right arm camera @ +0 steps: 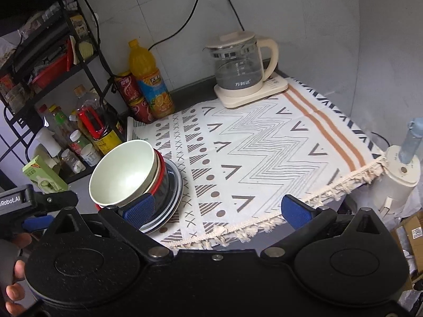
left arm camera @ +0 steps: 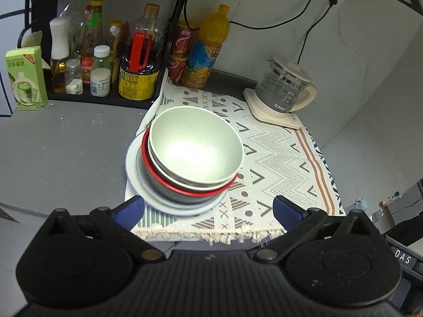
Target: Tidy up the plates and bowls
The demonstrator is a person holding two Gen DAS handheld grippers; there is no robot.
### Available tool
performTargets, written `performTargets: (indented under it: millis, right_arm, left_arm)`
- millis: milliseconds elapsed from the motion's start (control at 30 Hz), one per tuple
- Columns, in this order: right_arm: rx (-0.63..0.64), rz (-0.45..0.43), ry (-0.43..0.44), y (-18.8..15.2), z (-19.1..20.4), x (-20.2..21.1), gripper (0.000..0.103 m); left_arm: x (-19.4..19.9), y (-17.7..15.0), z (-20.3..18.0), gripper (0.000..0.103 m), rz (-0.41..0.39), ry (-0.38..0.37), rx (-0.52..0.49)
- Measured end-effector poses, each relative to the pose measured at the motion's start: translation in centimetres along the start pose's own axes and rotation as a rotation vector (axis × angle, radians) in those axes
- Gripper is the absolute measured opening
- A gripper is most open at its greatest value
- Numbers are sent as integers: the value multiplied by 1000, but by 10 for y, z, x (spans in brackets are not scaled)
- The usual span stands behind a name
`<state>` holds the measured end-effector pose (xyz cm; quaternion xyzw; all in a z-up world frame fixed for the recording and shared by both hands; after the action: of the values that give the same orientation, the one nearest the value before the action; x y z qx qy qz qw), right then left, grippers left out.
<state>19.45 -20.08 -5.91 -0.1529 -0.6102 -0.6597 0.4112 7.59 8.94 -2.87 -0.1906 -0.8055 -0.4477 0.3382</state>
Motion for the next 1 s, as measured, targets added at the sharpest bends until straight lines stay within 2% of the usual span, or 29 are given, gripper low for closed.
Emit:
performTargets:
  millis: [400,567,833,1000]
  right_arm:
    - [32,-66,-46,-29,-3,47,103]
    - [43,-101,-55,-42,1,60,103]
    - [105,-144,-85,-57,12,83,103]
    - [118,-164,-88,-65,17,97,103]
  left_arm:
    - [61,-36,-2,102,-80,-30,-35]
    - [77,-48,5,102,-82,-9,-49]
    - [110,-65,19,102,-148,3,-87]
    - [123,-75,25,102,-159,4,-95]
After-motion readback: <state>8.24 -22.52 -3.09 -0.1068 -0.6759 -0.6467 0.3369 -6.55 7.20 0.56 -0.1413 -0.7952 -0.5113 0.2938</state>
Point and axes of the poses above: each gripper's, at about its wrist camera, not at the fingertips, and x roughly against the way its jaws point, z to its left, y to its top, the point moved 1 cm from there along -x, roughly the way its jaws point, and after that the axes turned 3 degrees about -y, right-handed, at the moved point
